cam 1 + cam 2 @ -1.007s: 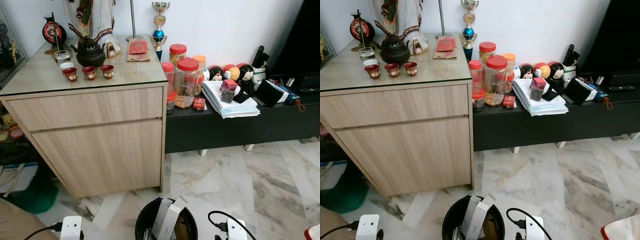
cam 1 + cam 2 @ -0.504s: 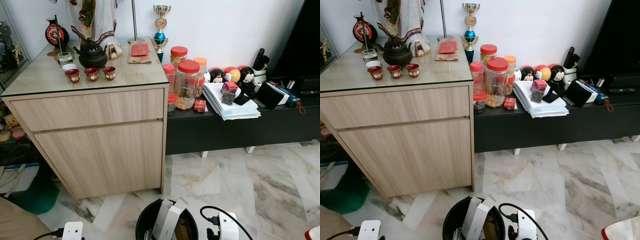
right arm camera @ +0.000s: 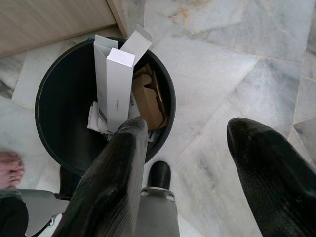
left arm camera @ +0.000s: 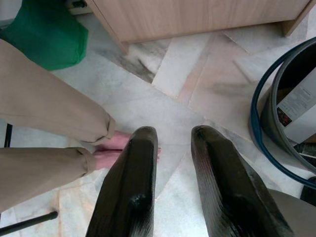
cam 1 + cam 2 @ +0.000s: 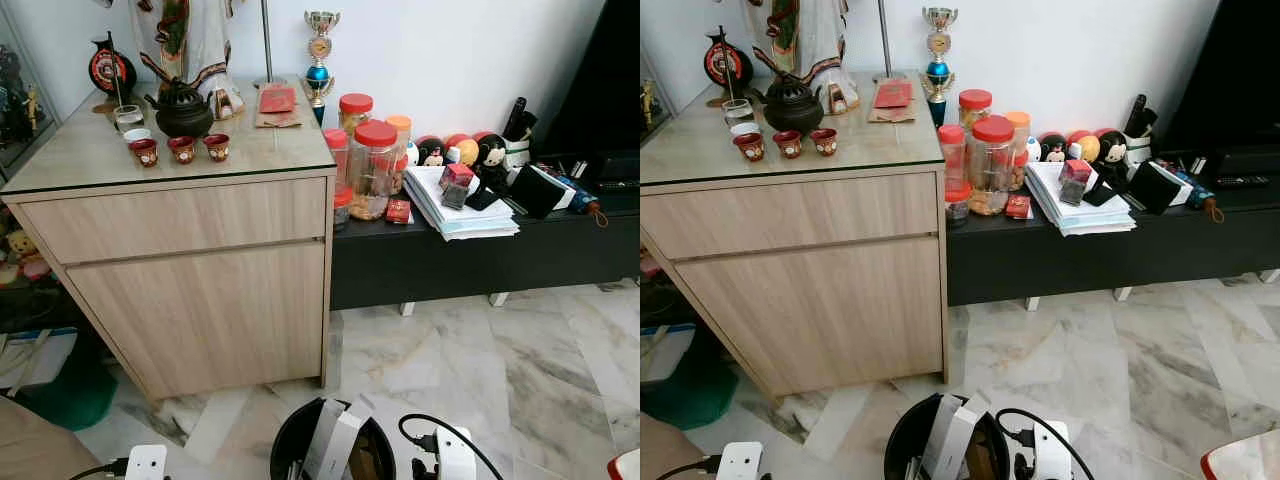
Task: Picking trash to rubbish bin
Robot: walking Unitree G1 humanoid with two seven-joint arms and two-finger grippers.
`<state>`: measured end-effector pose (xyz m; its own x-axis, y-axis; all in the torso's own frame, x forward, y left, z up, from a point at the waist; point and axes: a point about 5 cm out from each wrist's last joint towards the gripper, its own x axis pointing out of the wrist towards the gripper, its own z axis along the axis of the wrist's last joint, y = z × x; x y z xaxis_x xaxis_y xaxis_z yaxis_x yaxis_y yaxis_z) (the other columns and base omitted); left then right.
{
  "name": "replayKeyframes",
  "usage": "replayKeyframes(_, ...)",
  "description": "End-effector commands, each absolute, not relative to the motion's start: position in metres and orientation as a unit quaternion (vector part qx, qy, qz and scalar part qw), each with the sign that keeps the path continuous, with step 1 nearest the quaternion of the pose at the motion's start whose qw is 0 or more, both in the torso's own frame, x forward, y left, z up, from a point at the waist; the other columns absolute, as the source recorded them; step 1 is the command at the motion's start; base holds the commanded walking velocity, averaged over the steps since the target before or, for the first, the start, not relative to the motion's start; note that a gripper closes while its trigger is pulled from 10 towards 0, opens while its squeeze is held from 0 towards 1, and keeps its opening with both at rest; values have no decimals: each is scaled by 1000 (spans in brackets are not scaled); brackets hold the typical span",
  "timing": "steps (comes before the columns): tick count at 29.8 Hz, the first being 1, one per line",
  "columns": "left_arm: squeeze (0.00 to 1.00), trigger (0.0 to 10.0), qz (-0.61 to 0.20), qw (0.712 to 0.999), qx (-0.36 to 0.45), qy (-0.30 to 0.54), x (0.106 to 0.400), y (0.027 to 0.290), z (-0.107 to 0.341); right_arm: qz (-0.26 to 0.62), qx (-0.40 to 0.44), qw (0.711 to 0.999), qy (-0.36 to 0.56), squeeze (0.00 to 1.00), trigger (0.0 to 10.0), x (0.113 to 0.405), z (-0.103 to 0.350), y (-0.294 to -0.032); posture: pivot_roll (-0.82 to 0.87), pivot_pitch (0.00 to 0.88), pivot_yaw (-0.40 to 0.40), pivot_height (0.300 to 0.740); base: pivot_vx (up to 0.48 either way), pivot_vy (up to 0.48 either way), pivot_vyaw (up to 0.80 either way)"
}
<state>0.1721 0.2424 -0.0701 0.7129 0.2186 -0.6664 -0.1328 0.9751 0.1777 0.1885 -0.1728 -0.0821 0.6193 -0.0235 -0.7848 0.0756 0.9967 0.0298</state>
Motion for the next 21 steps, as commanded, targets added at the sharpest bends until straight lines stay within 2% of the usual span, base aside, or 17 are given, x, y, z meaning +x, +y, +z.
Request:
replayKeyframes(1, 0, 10000, 94, 921, 59, 374, 171, 241, -72, -25, 30, 900, 434, 0, 10000, 189, -82, -172, 56, 0, -25, 740, -240, 0, 0)
replayKeyframes(21, 0, 10000, 104, 919, 54, 376, 168, 244, -72, -16, 30, 900, 435, 0, 10000, 190, -82, -167, 68, 0, -26, 740, 0, 0, 0)
